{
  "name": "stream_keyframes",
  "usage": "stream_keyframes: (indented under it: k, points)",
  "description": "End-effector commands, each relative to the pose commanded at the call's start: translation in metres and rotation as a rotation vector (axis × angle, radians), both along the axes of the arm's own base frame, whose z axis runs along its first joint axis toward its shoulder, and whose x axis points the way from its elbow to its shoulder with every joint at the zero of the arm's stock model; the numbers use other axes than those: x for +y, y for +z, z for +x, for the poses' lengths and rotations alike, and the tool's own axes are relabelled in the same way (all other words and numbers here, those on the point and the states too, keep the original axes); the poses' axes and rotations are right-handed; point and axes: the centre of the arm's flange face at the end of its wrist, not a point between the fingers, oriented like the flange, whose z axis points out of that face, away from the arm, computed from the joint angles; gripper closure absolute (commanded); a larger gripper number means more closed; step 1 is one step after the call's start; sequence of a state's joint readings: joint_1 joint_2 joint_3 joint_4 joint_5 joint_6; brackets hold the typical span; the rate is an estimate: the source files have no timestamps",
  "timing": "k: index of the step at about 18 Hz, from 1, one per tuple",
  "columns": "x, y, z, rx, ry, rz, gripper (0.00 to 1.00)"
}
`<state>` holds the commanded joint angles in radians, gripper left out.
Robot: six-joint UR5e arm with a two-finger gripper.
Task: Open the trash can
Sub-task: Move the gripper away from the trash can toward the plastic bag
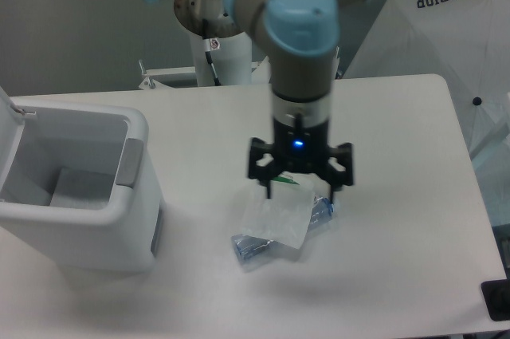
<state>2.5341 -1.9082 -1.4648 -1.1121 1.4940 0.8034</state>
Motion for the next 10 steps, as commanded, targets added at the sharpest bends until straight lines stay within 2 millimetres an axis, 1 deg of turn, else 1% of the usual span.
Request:
stream_keyframes:
  k: [2, 3, 5, 6, 7, 10]
  points:
    - [-0.011, -0.015, -0.004, 0.013, -0.041, -0.073, 0.00]
    - [-0.017, -0.018, -0.009, 0.019, -0.059, -0.092, 0.00]
    - [-0.032, -0.025, -0.029, 0.015, -0.071, -0.107, 0.00]
    - [-0.035, -0.027, -0.036, 0.017, -0.086, -0.109, 0.00]
    - [-0.035, -0.026, -0.039, 0.023, -0.099, -0.112, 0.00]
    - [-0.036, -0.033, -0.036, 0.011, -0.101, -0.121, 0.00]
